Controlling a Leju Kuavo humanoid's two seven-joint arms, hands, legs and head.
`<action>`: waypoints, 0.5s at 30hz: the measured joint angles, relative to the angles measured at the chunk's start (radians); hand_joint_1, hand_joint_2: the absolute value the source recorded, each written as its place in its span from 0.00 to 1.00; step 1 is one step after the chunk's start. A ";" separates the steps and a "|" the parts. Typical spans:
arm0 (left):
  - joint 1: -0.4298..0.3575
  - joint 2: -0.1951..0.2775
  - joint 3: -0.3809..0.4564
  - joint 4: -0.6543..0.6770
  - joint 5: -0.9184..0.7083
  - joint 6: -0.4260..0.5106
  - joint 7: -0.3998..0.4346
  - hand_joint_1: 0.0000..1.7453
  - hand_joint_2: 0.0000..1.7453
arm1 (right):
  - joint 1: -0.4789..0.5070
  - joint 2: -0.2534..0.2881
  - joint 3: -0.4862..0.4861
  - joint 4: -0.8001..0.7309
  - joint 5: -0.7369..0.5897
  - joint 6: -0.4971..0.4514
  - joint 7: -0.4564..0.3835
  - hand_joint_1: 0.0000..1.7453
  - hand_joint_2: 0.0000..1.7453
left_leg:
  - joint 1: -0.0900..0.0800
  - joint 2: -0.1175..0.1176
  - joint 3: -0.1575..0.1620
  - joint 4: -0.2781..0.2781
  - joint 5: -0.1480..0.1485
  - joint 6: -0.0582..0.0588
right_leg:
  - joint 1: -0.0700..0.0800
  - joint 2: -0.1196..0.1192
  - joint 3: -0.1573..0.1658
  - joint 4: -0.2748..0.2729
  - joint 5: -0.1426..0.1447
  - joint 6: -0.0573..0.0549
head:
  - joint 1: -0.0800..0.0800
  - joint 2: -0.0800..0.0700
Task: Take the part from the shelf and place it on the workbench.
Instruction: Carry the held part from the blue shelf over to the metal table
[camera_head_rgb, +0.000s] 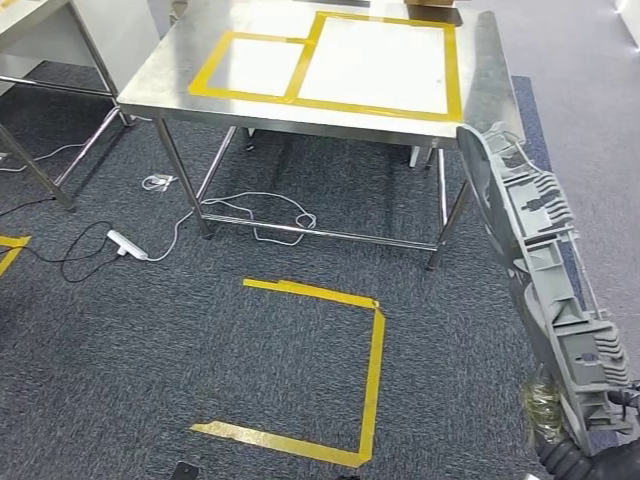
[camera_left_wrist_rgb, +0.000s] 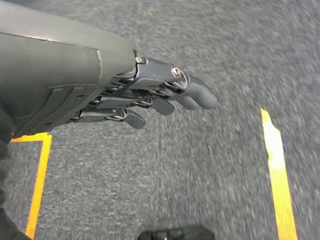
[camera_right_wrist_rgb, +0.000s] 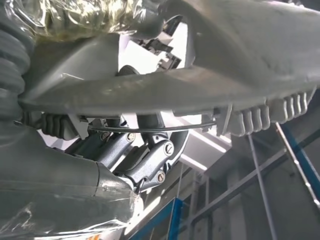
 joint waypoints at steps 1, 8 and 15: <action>-0.001 -0.001 0.000 0.000 0.000 0.000 0.000 0.00 1.00 | 0.001 -0.002 0.002 0.001 0.001 0.000 0.002 1.00 1.00 | 0.000 0.006 0.002 0.000 -0.001 -0.002 | -0.002 -0.003 0.023 -0.036 0.025 0.001 | 0.000 0.000; -0.003 -0.002 0.000 0.000 -0.002 -0.001 0.000 0.00 1.00 | 0.002 -0.008 0.014 0.003 0.006 0.000 0.004 1.00 1.00 | -0.004 0.013 0.008 0.009 -0.009 -0.033 | 0.002 -0.017 0.165 -0.279 0.110 -0.031 | -0.001 0.000; 0.001 -0.002 0.000 0.000 -0.003 -0.002 0.000 0.00 1.00 | 0.001 -0.008 0.023 0.005 0.008 0.000 0.004 1.00 1.00 | 0.000 -0.012 -0.126 0.303 -0.144 -0.047 | 0.003 -0.003 0.164 -0.282 0.114 -0.060 | -0.003 0.000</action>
